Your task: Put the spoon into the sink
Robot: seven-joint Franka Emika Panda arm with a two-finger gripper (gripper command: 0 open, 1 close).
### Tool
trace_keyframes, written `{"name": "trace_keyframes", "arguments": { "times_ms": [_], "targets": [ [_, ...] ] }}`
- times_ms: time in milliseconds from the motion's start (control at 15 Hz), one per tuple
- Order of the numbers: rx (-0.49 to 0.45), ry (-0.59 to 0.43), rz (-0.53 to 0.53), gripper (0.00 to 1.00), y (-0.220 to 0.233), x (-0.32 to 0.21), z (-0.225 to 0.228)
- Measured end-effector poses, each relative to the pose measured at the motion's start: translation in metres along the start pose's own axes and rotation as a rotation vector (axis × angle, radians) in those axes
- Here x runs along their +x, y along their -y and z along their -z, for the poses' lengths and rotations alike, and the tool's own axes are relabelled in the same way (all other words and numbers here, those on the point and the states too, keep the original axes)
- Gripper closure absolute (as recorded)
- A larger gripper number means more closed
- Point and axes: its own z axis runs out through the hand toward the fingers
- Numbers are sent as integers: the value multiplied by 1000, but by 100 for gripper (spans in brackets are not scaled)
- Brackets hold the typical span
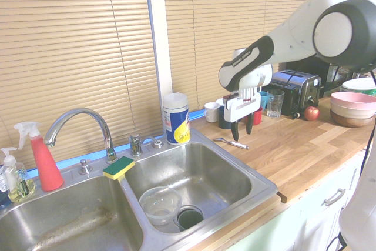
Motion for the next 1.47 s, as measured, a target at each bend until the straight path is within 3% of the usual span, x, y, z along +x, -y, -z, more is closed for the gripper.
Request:
{"name": "trace_keyframes", "arguments": {
  "times_ms": [333, 400, 1467],
  "targets": [
    [32, 13, 65, 0, -1, 7, -20],
    [31, 13, 74, 100, -1, 7, -22],
    [26, 13, 138, 100, 8, 9, -38]
  ]
}}
